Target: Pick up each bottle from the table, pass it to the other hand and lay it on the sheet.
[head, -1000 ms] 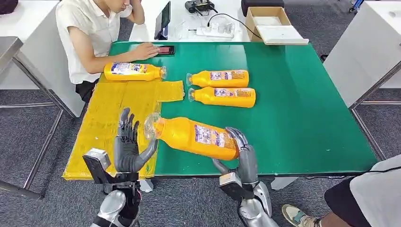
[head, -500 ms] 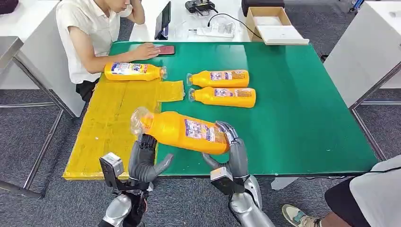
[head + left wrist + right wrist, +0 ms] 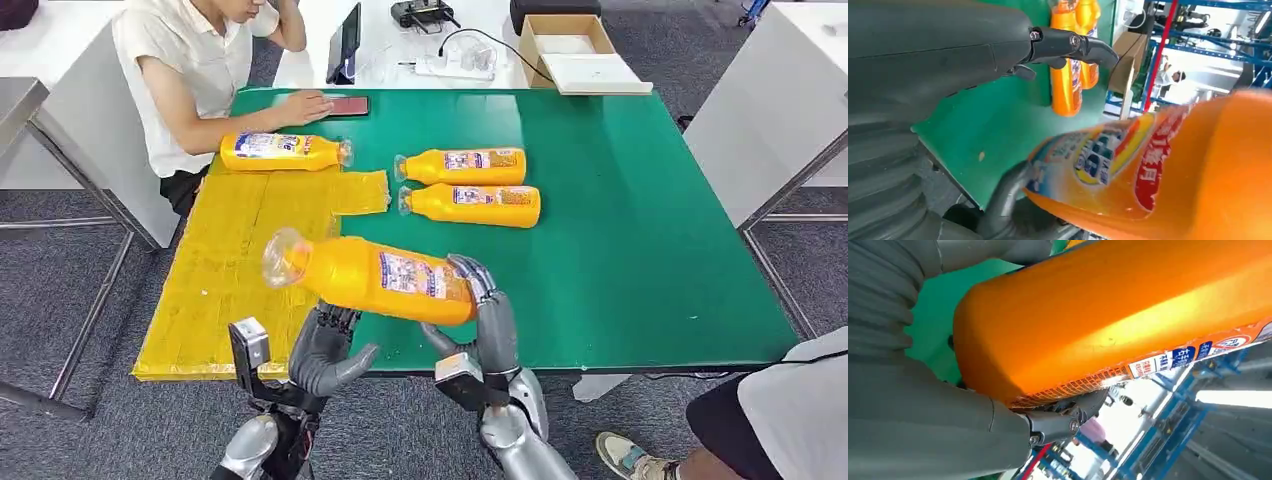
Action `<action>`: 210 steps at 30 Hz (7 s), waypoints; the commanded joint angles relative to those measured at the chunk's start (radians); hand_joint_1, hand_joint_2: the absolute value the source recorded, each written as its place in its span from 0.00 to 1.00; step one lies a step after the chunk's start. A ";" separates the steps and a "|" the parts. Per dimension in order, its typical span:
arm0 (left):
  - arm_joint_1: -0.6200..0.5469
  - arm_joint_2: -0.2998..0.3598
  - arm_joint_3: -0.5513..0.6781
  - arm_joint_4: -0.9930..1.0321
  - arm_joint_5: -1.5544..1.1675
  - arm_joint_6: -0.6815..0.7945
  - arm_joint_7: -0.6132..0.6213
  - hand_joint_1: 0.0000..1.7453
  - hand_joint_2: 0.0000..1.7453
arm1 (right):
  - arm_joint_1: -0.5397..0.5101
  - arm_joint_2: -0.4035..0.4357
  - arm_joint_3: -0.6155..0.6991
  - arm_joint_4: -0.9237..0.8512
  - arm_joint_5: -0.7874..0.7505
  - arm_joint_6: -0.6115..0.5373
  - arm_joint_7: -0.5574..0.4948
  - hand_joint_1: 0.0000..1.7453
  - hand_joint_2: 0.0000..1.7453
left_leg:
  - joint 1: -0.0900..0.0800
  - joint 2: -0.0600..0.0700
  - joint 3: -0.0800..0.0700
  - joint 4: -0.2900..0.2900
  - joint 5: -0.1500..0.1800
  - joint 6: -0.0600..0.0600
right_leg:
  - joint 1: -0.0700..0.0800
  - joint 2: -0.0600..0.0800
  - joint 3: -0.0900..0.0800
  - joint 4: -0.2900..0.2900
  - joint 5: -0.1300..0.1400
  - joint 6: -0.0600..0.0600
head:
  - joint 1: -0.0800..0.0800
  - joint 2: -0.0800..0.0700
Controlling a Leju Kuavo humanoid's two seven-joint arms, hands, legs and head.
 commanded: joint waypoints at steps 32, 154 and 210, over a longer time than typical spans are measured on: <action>-0.037 -0.087 0.086 -0.050 0.167 0.189 -0.040 1.00 1.00 | -0.081 0.121 0.237 0.497 -0.028 0.052 -0.048 1.00 1.00 | 0.002 -0.001 0.003 0.000 -0.001 -0.002 | 0.002 -0.003 0.003 -0.001 -0.001 -0.002 | 0.000 0.000; 0.024 0.114 0.131 -0.265 -0.411 0.267 -0.140 0.00 1.00 | 0.068 -0.108 -0.451 0.062 0.846 -0.249 0.253 0.00 1.00 | -0.001 0.000 0.003 0.000 -0.001 -0.001 | 0.000 -0.001 0.003 -0.001 -0.001 -0.002 | 0.000 0.000; -0.120 0.076 0.056 -0.054 -0.283 0.127 -0.044 0.00 1.00 | -0.350 -0.169 -0.213 0.683 0.601 0.137 0.449 0.00 1.00 | 0.000 0.002 0.005 0.000 0.000 -0.001 | 0.000 -0.002 0.004 -0.001 0.000 -0.001 | 0.000 0.000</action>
